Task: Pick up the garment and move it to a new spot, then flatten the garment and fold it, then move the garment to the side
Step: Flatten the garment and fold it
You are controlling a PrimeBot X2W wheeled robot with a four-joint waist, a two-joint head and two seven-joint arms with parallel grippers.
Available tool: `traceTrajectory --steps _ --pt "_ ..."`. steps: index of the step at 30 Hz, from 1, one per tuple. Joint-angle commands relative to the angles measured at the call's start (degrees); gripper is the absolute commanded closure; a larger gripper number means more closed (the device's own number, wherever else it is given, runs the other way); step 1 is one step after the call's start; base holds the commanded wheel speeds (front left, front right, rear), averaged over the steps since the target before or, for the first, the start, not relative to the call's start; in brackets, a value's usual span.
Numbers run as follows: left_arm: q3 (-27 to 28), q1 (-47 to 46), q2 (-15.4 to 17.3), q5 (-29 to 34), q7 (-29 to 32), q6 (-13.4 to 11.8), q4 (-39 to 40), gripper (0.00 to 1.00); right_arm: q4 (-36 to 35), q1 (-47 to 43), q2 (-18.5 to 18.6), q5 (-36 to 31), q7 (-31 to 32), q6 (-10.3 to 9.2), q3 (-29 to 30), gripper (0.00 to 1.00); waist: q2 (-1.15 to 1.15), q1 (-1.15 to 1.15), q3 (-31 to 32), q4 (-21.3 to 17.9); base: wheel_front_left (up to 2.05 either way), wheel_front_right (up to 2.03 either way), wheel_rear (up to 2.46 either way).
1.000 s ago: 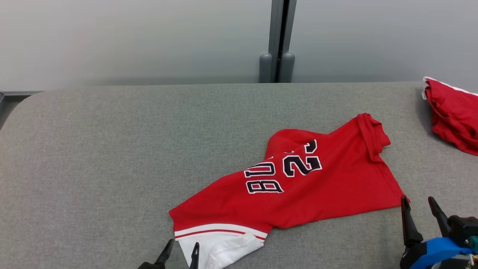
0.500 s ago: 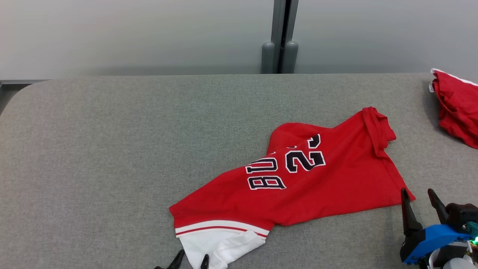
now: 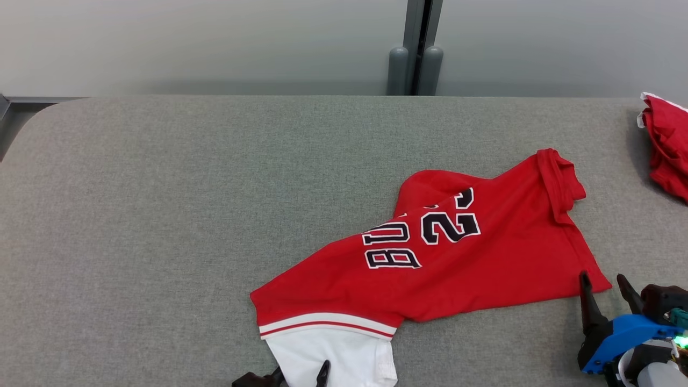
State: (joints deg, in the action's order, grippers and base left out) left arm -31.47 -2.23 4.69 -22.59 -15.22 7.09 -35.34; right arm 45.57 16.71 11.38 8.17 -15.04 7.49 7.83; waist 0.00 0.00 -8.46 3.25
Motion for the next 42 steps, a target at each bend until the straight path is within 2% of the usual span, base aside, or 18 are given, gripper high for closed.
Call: traceTrajectory --steps 1,15,16,17,18,19,20,27,34,38,42 --pt "-1.27 0.28 -0.18 -0.56 1.45 0.64 -0.79 0.0 1.48 1.18 0.41 0.23 -0.17 0.01 0.0 0.0 0.0 0.0 -0.11 0.26 0.0 0.0 0.0" --pt "-2.77 -1.25 0.77 -2.31 0.72 0.63 -0.22 0.0 12.05 5.05 -0.07 2.43 0.06 0.02 -1.88 0.0 0.0 0.0 -1.22 1.37 0.0 0.0 0.0" --pt "-2.89 -1.27 0.82 -2.5 0.7 0.63 -0.11 0.0 12.46 5.3 -0.24 2.83 0.07 0.03 -2.22 0.55 0.0 0.0 -1.26 1.37 0.0 0.0 0.0" --pt "-3.15 -1.28 0.83 -2.85 0.68 0.63 -0.05 0.0 12.88 5.49 -0.44 3.18 0.16 0.03 -2.91 1.0 0.0 0.0 -1.26 1.38 0.0 0.0 0.0" --pt "-3.48 -1.28 0.88 -3.09 0.68 0.63 -0.01 0.17 12.85 5.7 -0.66 3.48 0.17 0.03 -3.53 1.0 0.0 0.0 -1.24 1.37 0.0 0.0 0.0" --pt "-3.89 -1.2 0.87 -3.6 0.89 0.63 0.02 0.64 12.4 5.9 -0.62 3.9 0.17 0.03 -3.93 1.0 0.0 0.0 -1.22 1.34 0.0 0.0 0.0" --pt "-4.27 -1.16 0.88 -4.12 1.02 0.63 0.19 1.0 11.86 5.88 -0.55 4.28 0.16 0.02 -4.31 1.0 0.0 0.0 -1.18 1.28 0.0 0.0 0.0" --pt "-4.97 -1.39 1.79 -7.48 0.39 0.39 3.62 1.0 2.56 2.3 0.13 6.51 -0.1 0.02 -6.23 1.0 0.0 0.0 0.07 0.9 0.0 0.0 0.0" --pt "-2.81 -3.74 2.63 -11.23 0.15 0.39 10.99 1.0 -9.34 -1.48 1.55 8.38 -0.1 0.02 -7.37 1.0 0.0 0.0 0.78 -0.01 0.0 0.0 0.0" --pt "-1.3 -6.39 3.74 -12.69 0.34 0.39 14.76 1.0 -13.51 -0.37 2.25 9.63 -0.11 0.02 -7.88 1.0 0.0 0.0 0.61 -0.5 0.0 0.0 0.0" --pt "1.79 -12.87 5.52 -14.37 1.57 0.38 18.1 1.0 -17.61 3.5 3.31 11.13 -0.09 0.02 -8.93 1.0 0.0 0.0 -0.17 -0.95 0.0 0.0 0.0"
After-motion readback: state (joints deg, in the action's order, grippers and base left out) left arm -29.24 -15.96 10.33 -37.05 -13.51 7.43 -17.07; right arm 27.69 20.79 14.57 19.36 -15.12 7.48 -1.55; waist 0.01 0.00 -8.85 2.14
